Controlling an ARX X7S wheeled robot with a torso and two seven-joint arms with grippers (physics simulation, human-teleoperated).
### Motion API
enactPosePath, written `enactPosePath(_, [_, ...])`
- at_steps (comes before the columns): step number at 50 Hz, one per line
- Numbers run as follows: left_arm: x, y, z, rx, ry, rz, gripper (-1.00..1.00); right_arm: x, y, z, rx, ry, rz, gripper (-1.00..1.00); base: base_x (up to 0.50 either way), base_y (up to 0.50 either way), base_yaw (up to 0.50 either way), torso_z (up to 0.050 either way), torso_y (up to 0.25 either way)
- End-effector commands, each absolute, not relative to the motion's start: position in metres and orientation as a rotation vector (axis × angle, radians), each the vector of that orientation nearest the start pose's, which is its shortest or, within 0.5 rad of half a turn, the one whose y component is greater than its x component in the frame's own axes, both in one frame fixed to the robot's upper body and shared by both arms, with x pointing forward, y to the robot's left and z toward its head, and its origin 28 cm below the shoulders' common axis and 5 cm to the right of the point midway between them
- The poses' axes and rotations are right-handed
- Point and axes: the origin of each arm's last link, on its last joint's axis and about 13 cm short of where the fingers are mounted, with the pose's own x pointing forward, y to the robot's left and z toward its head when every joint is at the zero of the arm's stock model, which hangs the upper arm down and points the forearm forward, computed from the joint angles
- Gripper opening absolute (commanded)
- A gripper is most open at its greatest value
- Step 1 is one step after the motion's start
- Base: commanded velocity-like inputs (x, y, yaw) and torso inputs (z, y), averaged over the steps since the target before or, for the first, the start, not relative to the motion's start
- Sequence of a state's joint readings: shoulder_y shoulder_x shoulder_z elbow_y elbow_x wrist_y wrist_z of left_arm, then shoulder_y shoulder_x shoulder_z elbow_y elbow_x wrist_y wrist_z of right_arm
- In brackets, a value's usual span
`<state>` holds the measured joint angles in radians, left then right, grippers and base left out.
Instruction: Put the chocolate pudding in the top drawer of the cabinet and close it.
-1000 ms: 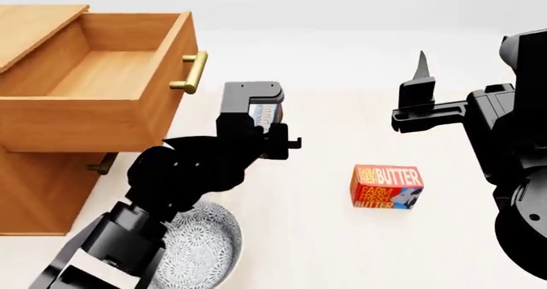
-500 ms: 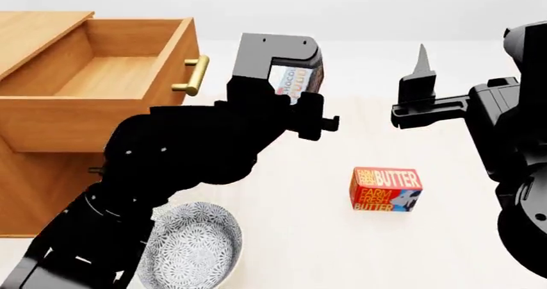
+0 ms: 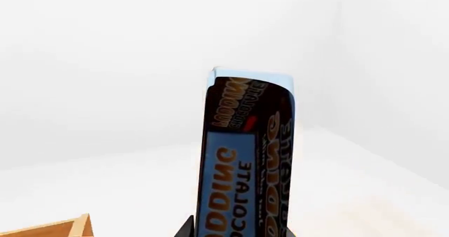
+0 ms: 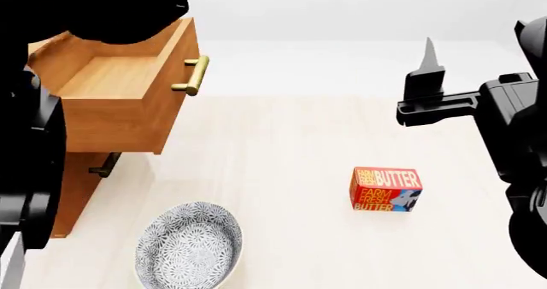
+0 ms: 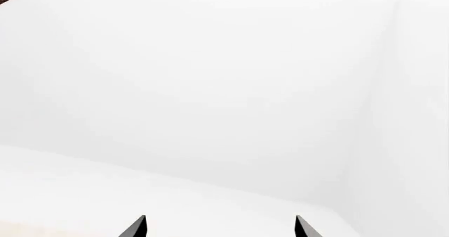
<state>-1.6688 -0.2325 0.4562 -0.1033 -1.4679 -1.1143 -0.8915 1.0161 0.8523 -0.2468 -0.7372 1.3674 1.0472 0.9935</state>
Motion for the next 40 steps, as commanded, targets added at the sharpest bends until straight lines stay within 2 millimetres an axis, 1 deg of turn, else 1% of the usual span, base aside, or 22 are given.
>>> enactPosePath(1, [0.283,0.172,0.452,-0.005,-0.107,-0.146,-1.00,0.202,-0.141,0.291,-0.269,-0.249,-0.090,1.00,0.00,0.00,0.00,0.000,0.000])
enactPosePath(10, [0.304,0.196,0.449,-0.006,-0.068,-0.027,-1.00,0.202,-0.141,0.290,-0.269,-0.248,-0.090,1.00,0.00,0.00,0.00,0.000,0.000])
enactPosePath(20, [0.322,0.219,0.434,0.005,-0.023,0.078,-1.00,0.204,-0.140,0.288,-0.269,-0.243,-0.088,1.00,0.00,0.00,0.00,0.000,0.000])
enactPosePath(25, [0.332,0.230,0.423,0.028,0.006,0.133,-1.00,0.203,-0.140,0.287,-0.269,-0.241,-0.089,1.00,0.00,0.00,0.00,0.000,0.000])
enactPosePath(40, [0.352,0.244,0.399,0.039,0.067,0.206,-1.00,0.200,-0.141,0.288,-0.272,-0.243,-0.089,1.00,0.00,0.00,0.00,0.000,0.000])
